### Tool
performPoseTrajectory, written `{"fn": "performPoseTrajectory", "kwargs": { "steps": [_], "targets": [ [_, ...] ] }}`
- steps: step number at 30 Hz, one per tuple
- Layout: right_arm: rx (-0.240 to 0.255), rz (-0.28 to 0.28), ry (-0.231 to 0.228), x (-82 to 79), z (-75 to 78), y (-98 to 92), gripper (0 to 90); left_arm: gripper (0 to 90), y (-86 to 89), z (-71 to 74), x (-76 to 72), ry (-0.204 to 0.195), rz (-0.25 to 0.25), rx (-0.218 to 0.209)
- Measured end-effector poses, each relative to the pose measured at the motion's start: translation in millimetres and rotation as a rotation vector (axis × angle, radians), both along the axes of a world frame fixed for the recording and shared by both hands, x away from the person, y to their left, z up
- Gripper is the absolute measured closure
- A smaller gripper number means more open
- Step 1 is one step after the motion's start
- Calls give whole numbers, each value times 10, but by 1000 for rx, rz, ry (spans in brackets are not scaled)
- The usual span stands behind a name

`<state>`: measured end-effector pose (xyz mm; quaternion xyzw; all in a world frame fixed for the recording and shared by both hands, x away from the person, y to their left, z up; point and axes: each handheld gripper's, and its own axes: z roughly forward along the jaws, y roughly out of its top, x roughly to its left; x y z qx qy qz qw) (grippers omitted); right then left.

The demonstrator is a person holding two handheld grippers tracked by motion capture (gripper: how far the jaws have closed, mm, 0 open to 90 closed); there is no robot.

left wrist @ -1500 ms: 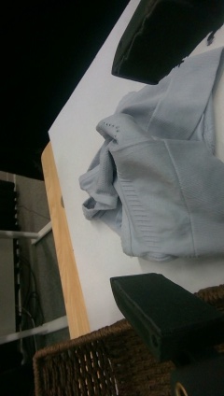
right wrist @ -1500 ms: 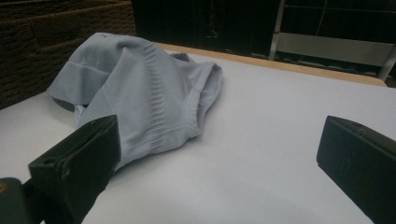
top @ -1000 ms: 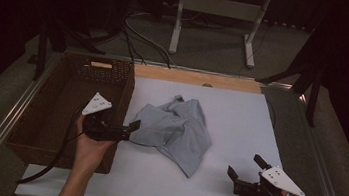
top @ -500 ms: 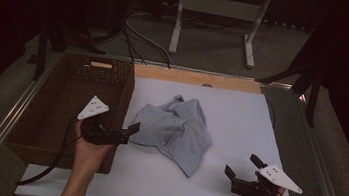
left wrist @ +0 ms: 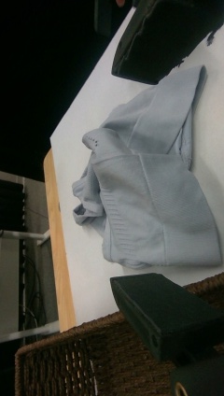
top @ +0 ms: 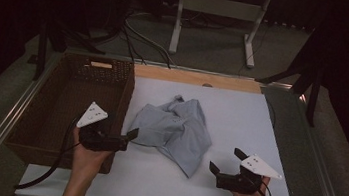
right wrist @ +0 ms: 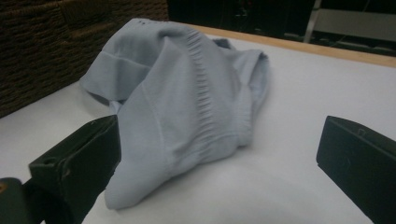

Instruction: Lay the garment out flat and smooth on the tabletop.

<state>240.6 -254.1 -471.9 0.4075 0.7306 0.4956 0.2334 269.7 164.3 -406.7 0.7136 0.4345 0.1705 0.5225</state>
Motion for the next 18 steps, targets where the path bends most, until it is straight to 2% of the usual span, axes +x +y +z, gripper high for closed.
{"fn": "performPoseTrajectory", "kwargs": {
  "steps": [4, 9, 18],
  "targets": [
    [-1, 16, 27, 70, -11, 92, 31, 37, 20, -3, -15, 2, -2, -6],
    [-9, 29, 55, 156, -49, 204, 51, 38, 33, -5, -28, -2, 4, 8],
    [-41, 50, 116, 225, -168, 317, 102, 38, 54, -12, -28, 5, 2, 7]
  ]
}}
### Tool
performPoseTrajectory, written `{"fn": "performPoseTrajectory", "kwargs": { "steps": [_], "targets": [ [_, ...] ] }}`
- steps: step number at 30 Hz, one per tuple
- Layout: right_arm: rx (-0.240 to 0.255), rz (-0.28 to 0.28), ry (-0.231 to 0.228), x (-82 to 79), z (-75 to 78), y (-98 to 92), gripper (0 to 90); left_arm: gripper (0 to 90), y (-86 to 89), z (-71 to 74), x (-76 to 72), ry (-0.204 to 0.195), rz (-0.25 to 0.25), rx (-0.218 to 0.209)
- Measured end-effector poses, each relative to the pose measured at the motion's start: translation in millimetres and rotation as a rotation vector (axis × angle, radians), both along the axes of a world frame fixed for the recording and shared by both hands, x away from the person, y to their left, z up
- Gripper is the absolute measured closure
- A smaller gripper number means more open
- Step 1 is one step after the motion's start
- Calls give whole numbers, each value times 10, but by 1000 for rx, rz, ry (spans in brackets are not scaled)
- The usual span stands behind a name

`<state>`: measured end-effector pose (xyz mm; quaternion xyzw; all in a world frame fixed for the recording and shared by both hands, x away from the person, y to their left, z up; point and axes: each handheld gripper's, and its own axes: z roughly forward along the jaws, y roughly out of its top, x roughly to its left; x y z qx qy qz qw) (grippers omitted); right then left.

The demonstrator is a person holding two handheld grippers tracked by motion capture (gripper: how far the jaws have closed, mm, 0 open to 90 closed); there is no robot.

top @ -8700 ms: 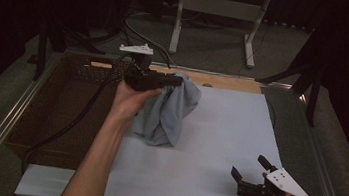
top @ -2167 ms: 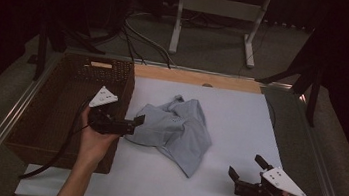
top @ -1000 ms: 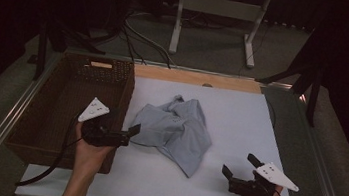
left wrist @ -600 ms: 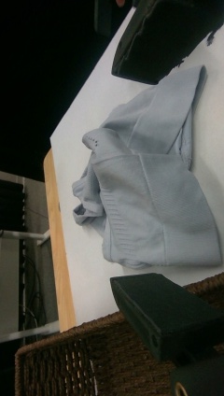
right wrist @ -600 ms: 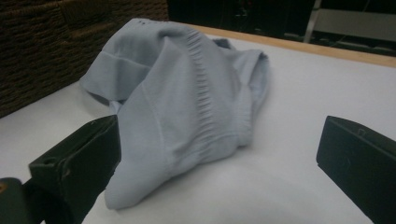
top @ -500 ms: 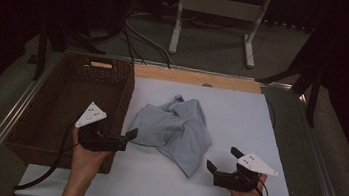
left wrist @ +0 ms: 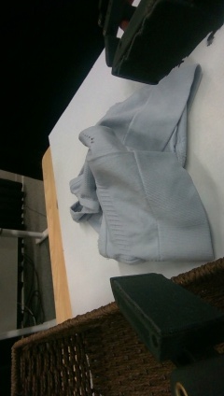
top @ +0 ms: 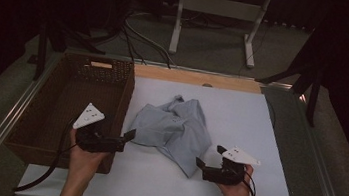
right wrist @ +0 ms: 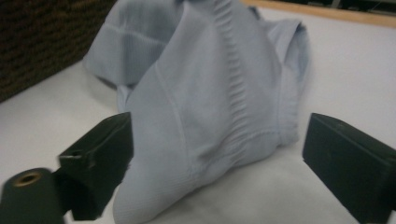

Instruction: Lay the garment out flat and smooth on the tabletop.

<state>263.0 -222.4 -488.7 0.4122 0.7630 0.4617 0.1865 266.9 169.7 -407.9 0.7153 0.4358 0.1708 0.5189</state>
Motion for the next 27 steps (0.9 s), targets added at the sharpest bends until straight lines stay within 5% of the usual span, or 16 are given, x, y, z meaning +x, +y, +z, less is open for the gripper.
{"fn": "performPoseTrajectory", "kwargs": {
  "steps": [14, 21, 27],
  "targets": [
    [-86, 23, 93, 69, -181, 178, 262, 37, 11, 3, -6, -4, -3, 15],
    [-122, 38, 135, 99, -240, 260, 425, 37, 122, 8, -53, -7, 12, 42],
    [-145, 43, 155, 117, -268, 302, 602, 38, 218, -26, -80, 0, 29, 24]
  ]
}}
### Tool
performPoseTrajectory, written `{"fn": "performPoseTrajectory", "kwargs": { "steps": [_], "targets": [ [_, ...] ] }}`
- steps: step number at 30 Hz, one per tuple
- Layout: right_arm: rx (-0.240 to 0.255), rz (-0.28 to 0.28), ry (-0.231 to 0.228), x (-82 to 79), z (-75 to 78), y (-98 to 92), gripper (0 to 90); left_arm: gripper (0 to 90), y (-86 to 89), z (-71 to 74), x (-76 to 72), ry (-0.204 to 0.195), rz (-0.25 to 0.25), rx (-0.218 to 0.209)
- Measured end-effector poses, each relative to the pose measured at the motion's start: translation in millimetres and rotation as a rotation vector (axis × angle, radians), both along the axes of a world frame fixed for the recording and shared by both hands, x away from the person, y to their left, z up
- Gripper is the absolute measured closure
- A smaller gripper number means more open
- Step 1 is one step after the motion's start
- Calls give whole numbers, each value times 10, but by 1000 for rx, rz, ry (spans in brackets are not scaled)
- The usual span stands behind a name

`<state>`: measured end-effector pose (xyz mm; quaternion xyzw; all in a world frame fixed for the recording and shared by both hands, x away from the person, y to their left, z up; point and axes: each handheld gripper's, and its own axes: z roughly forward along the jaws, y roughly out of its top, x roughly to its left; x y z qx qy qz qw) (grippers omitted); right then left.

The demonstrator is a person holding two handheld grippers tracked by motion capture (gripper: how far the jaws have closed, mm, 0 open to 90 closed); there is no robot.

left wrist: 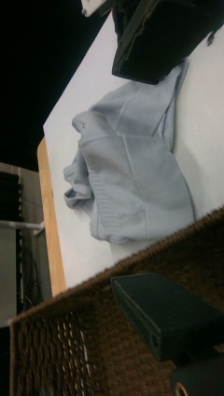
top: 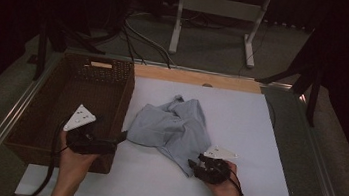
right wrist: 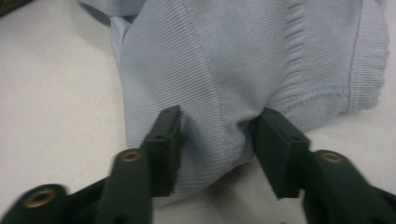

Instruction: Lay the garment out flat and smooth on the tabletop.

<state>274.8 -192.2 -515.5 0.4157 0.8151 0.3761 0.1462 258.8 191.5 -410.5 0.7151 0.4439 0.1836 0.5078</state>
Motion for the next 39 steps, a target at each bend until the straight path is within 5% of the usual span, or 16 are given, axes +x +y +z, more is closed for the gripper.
{"fn": "performPoseTrajectory", "kwargs": {
  "steps": [1, 3, 5, 22, 39],
  "targets": [
    [-10, -8, -2, 5, 4, -1, 718, 37, 15, -13, 2, 5, 1, -6],
    [-5, -11, 4, 12, 13, -23, 788, 38, 23, -47, 2, 18, 2, -37],
    [6, -11, 3, 13, 30, -49, 812, 37, -5, -49, 6, 20, 3, -21],
    [42, -61, -87, 12, 320, -278, 825, 37, -221, 27, 3, -9, -39, -12],
    [29, -100, -116, 29, 379, -444, 826, 37, -482, 16, 19, -31, -89, -6]
  ]
}}
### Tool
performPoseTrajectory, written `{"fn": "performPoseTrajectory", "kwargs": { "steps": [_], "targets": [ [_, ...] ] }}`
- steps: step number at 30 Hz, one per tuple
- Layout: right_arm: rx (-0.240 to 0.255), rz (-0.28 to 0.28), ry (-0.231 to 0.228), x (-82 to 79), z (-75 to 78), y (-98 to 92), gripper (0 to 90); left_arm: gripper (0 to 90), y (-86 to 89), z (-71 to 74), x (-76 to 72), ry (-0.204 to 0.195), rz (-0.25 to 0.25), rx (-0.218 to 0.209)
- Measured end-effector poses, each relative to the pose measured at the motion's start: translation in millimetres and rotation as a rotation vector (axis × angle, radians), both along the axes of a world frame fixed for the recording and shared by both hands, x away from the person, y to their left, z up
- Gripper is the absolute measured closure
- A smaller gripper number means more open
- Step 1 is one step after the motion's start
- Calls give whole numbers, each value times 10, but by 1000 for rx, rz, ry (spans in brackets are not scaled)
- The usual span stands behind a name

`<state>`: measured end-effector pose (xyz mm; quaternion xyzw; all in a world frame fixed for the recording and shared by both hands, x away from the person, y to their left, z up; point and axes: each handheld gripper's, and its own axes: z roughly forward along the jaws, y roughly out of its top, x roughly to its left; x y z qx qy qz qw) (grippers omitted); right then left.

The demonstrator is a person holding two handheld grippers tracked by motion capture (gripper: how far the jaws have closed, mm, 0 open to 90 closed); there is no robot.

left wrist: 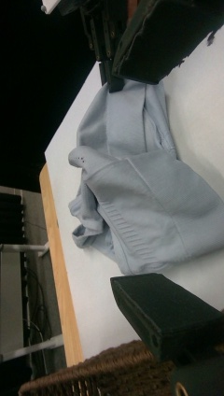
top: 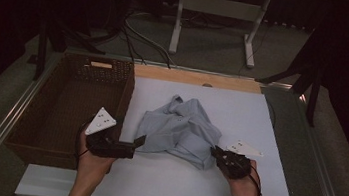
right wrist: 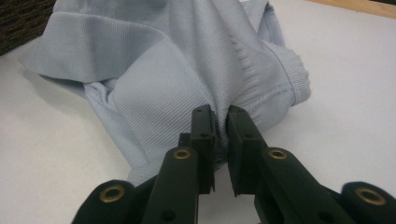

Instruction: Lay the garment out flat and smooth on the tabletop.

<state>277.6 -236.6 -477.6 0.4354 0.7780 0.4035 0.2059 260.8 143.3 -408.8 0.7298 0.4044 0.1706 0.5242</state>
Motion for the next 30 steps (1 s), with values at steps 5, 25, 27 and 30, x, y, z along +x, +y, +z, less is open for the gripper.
{"fn": "performPoseTrajectory", "kwargs": {
  "steps": [5, 25, 27, 30],
  "targets": [
    [-5, -6, -5, -3, 9, -40, 827, 37, -48, -2, 0, -12, -10, -4],
    [-30, -43, -28, -42, 46, -252, 827, 38, -235, -70, 33, -45, -37, -3],
    [-30, -48, -30, -45, 50, -280, 827, 38, -255, -83, 36, -52, -43, -5],
    [-32, -53, -31, -55, 54, -315, 827, 38, -289, -106, 48, -59, -54, -15]
  ]
}}
